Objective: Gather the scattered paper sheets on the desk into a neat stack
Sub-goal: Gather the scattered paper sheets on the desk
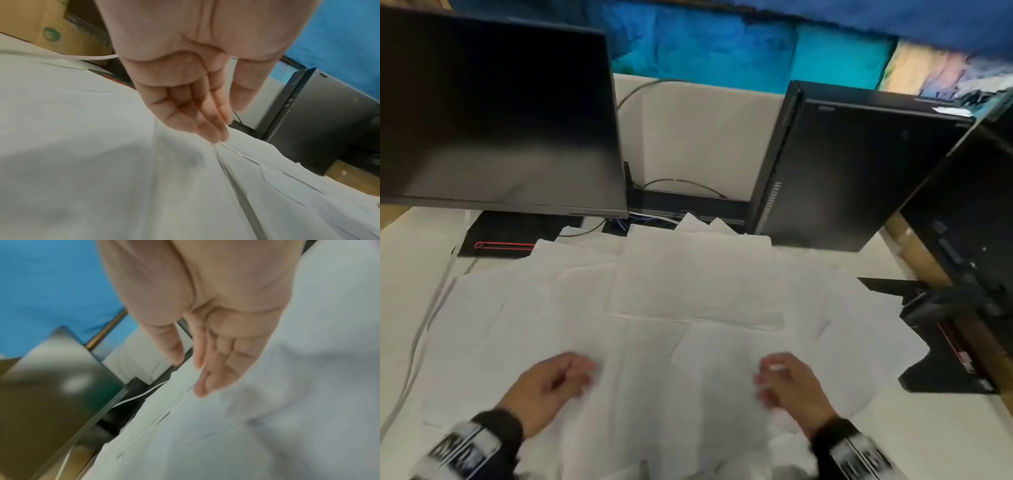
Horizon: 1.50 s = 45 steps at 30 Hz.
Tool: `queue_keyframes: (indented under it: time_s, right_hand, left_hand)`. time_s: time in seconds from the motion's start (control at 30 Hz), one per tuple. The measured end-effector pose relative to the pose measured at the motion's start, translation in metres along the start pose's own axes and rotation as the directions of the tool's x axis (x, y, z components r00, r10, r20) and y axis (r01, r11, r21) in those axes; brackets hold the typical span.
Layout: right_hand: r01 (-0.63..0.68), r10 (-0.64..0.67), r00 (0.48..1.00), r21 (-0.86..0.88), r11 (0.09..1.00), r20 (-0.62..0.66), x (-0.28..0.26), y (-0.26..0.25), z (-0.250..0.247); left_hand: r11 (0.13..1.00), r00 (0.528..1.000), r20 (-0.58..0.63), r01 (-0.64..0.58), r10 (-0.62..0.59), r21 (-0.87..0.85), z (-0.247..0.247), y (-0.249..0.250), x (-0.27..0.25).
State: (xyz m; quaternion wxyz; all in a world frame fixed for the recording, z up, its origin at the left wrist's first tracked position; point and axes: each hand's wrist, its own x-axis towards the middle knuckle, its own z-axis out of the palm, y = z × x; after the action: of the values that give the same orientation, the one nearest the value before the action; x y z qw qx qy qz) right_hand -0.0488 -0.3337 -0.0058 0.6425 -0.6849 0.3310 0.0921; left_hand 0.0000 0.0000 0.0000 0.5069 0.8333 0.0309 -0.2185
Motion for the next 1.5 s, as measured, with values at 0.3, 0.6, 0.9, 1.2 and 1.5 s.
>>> queue_keyframes:
  time_s: [0.3,0.6,0.9,1.2,1.5]
  right_hand:
    - [-0.151,0.212,0.922,0.204,0.967,-0.323,0.082,-0.033,0.051]
    - [-0.044,-0.041,0.988,-0.524,0.851,-0.15,0.095,-0.037,-0.018]
    - [-0.085,-0.033,0.887,-0.234,0.969,-0.461,0.068,-0.022,-0.013]
    - [0.059,-0.074,0.996,-0.263,0.963,-0.046,0.055,0.007,0.027]
    - [0.0,-0.008,0.999,-0.154,0.988,-0.052,0.05,0.02,0.027]
  left_hand:
    - [1.0,0.992,-0.124,0.008,-0.008,-0.003,0.025,0.002,0.061]
    - [0.995,0.951,-0.295,0.088,-0.097,-0.045,-0.006,-0.014,0.08]
    - [0.969,0.959,-0.172,0.204,-0.226,-0.137,0.038,0.009,0.099]
    - [0.994,0.995,0.004,0.1,-0.1,0.037,0.07,0.023,0.078]
    - [0.995,0.995,0.043,0.091,-0.089,-0.035,0.064,0.009,0.067]
